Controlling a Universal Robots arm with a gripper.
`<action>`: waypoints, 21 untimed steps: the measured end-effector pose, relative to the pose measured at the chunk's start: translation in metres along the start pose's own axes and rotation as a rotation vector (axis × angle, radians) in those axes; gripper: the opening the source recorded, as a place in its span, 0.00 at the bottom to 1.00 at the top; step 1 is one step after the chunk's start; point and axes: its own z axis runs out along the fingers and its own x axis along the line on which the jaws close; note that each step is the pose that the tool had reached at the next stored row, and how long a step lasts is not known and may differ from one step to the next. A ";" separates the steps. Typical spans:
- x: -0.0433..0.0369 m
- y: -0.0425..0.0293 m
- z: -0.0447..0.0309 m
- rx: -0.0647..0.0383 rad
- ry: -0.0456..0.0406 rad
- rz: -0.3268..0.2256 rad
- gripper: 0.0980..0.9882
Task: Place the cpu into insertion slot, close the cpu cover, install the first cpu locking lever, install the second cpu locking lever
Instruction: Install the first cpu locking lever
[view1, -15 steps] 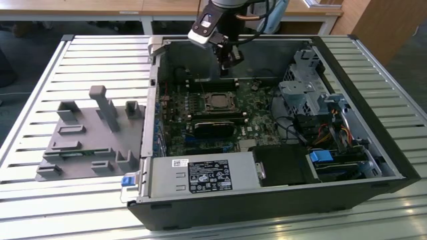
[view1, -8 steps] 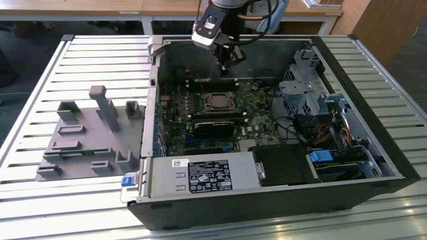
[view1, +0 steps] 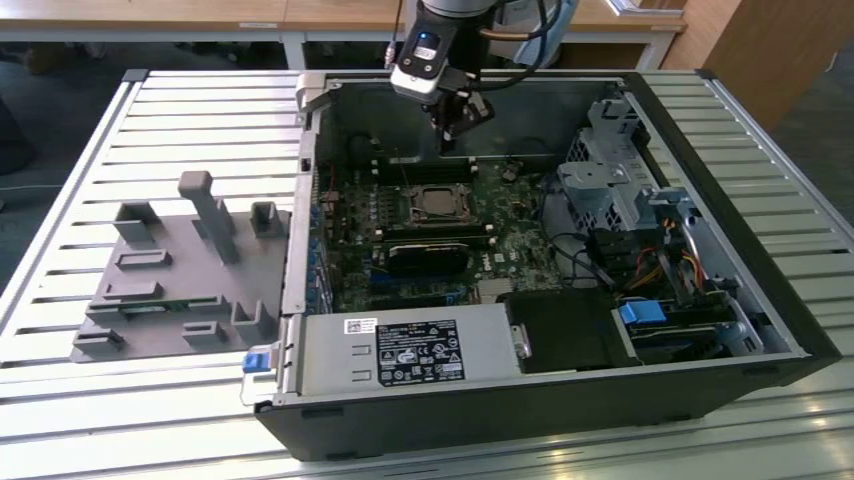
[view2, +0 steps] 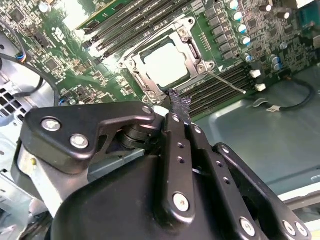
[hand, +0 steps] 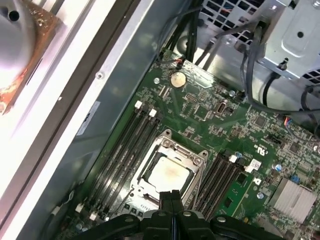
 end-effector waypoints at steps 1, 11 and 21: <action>0.0000 0.0000 0.0000 0.001 0.0004 -0.006 0.01; 0.0008 -0.0013 0.0008 0.003 0.0043 -0.105 0.01; 0.0008 -0.0014 0.0018 0.002 0.0082 -0.287 0.01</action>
